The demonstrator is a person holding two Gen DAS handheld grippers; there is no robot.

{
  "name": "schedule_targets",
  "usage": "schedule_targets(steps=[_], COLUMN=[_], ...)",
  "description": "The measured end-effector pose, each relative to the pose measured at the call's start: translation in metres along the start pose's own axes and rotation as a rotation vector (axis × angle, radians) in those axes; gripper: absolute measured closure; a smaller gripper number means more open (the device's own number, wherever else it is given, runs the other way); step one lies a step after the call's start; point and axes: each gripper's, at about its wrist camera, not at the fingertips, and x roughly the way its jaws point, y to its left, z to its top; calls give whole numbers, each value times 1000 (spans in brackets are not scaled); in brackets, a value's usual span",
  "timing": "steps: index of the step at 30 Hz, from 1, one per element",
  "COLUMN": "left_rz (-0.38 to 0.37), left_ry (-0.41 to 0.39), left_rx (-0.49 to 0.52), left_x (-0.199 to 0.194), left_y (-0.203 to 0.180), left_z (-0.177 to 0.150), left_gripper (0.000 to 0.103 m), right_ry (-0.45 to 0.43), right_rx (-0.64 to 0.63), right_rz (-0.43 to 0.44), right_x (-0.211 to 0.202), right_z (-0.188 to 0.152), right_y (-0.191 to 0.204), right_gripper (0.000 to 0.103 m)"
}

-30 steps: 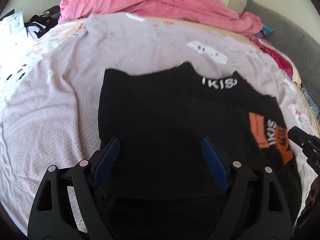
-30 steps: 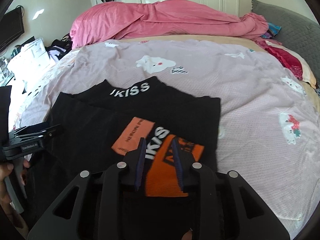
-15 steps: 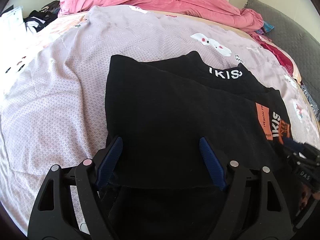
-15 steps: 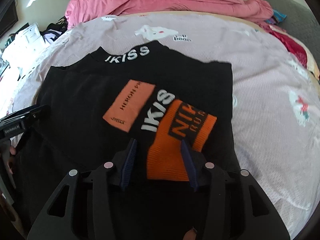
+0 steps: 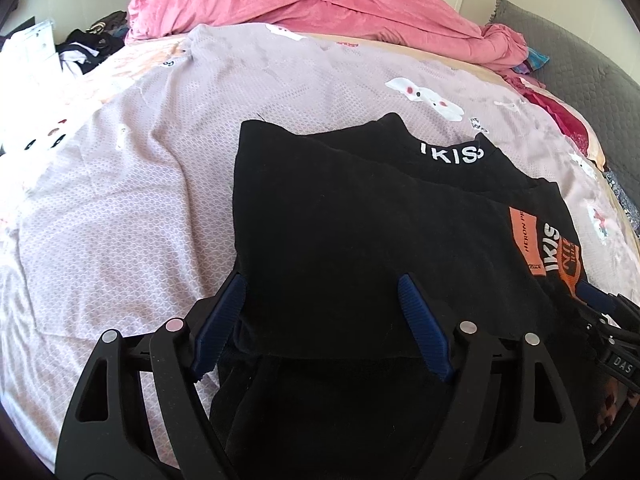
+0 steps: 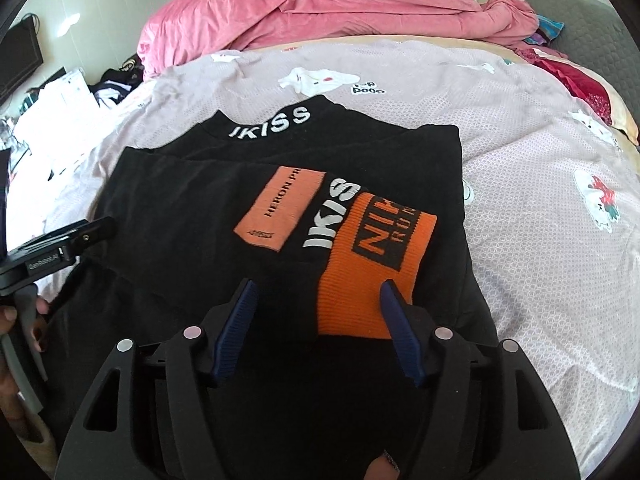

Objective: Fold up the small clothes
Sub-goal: 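Reposition the held sleeve on the shirt body with the right tool, release, then move both open tools to the hem of the black shirt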

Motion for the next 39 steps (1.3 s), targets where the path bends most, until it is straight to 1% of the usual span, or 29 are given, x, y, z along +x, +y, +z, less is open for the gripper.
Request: schedule_targets(steps=[2, 6, 13, 16, 19, 20, 21, 22, 24, 25, 26, 27, 39], left_rz=[1, 0, 0, -29, -35, -33, -31, -32, -38, -39, -38, -30, 11], left_ry=[-5, -16, -59, -68, -89, -99, -103, -109, -119, -123, -127, -134, -179], left_rx=[-5, -28, -47, -65, -56, -52, -52, -54, -55, -52, -49, -46, -18], left_x=[-3, -10, -28, -38, -50, -56, -59, -63, -70, -74, -77, -81, -120], left_y=[1, 4, 6, 8, 7, 6, 6, 6, 5, 3, 3, 1, -10], left_z=[-1, -4, -6, -9, -13, -15, -17, -18, -23, -25, -26, -28, -45], left_gripper=[31, 31, 29, 26, 25, 24, 17, 14, 13, 13, 12, 9, 9], right_ry=[-5, -30, -80, -97, -112, -119, -124, -131, -143, -145, -150, -163, -219], right_rx=[4, 9, 28, 35, 40, 42, 43, 43, 39, 36, 35, 38, 37], right_rz=[3, 14, 16, 14, 19, 21, 23, 26, 33, 34, 33, 26, 38], right_x=[-4, -13, -32, -41, -51, -55, -58, -63, -70, -73, -77, -82, -125], right_z=[-1, -2, -1, -2, -3, -4, -4, -5, -7, -8, -9, -11, -30], right_y=[1, 3, 1, 1, 0, 0, 1, 1, 3, 4, 4, 5, 5], right_gripper=[39, 29, 28, 27, 27, 27, 27, 27, 26, 24, 14, 10, 9])
